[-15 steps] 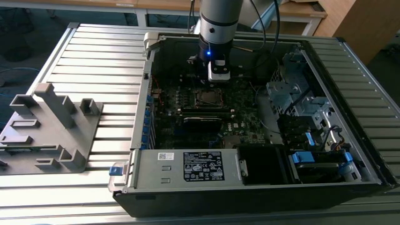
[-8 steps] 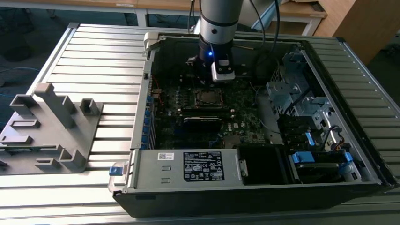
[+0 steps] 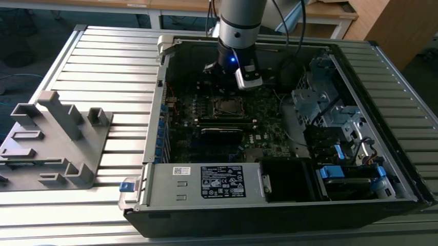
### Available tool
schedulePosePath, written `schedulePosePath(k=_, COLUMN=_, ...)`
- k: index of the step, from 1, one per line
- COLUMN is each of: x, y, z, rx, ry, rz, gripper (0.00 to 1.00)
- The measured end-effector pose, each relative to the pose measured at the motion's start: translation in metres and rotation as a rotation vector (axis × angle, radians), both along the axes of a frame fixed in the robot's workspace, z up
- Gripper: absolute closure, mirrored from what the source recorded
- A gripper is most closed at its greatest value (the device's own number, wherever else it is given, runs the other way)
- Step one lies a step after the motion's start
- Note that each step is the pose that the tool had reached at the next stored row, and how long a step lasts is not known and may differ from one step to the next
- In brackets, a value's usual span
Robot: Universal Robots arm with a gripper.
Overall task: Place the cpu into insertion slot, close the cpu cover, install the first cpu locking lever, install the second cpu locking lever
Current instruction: 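Close the cpu cover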
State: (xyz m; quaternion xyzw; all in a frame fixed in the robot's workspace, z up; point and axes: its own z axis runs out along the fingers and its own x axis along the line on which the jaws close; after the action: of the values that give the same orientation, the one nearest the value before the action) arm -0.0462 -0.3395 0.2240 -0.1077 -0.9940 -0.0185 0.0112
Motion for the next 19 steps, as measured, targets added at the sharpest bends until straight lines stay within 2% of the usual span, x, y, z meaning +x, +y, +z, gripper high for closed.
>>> schedulePosePath(k=2, x=0.0, y=0.0, z=-0.0001, rx=0.0002, ry=-0.0006, rz=0.023, gripper=0.89)
schedulePosePath(k=6, x=0.0, y=0.0, z=-0.0005, rx=0.0012, ry=-0.0055, rz=0.07, gripper=0.89)
schedulePosePath(k=13, x=0.0, y=0.0, z=-0.0006, rx=0.0012, ry=-0.0069, rz=0.075, gripper=0.89)
schedulePosePath(k=16, x=0.0, y=0.0, z=-0.0009, rx=0.0013, ry=-0.0173, rz=0.088, gripper=0.89)
schedulePosePath(k=17, x=0.0, y=0.0, z=-0.0009, rx=0.0013, ry=-0.0191, rz=0.091, gripper=0.89)
schedulePosePath(k=19, x=0.0, y=0.0, z=-0.0009, rx=0.0012, ry=-0.0191, rz=0.091, gripper=0.89)
